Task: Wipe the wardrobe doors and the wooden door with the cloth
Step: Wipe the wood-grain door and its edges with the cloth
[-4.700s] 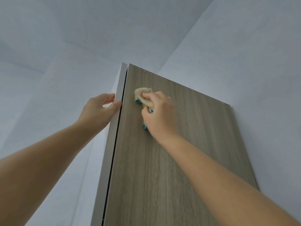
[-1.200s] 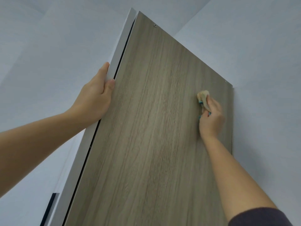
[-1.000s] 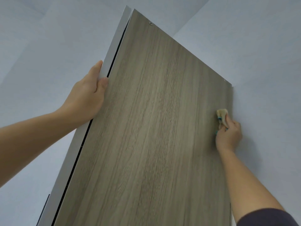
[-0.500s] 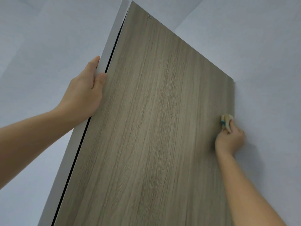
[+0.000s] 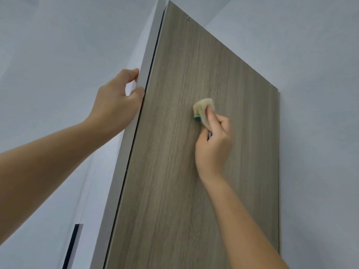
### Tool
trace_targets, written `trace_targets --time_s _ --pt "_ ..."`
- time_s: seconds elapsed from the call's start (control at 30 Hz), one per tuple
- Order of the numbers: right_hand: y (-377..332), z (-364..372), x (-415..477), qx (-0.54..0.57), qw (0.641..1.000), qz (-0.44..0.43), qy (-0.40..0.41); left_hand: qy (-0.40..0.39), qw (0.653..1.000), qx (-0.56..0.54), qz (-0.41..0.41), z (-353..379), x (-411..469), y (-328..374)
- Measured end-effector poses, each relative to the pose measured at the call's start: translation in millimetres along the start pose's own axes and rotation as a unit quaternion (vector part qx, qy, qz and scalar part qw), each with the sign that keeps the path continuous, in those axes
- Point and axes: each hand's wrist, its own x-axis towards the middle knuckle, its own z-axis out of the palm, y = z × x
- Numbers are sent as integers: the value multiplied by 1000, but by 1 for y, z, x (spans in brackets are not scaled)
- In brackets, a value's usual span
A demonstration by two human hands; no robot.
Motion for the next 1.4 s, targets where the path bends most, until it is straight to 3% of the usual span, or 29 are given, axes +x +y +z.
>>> trace_targets --time_s 0.3,0.43,0.6,0.8,1.0,1.4 --pt "-87 22 -40 58 990 -109 -70 -83 994 -68 1 -26 12 -7" --pt "-83 14 -57 90 974 -178 -110 -94 989 -115 -5 -20 1 -5" --pt "-56 3 -53 107 963 -215 -122 -46 988 -148 -26 0 -27 -15" --pt "22 -22 -37 33 993 -105 -53 -38 996 -74 -23 14 -51 -18" --pt "107 -57 -23 -24 999 33 -9 -25 999 -44 -19 15 -52 -20" --pt "221 -116 -12 -166 949 262 47 -14 1000 -20 1 16 -50 -32"
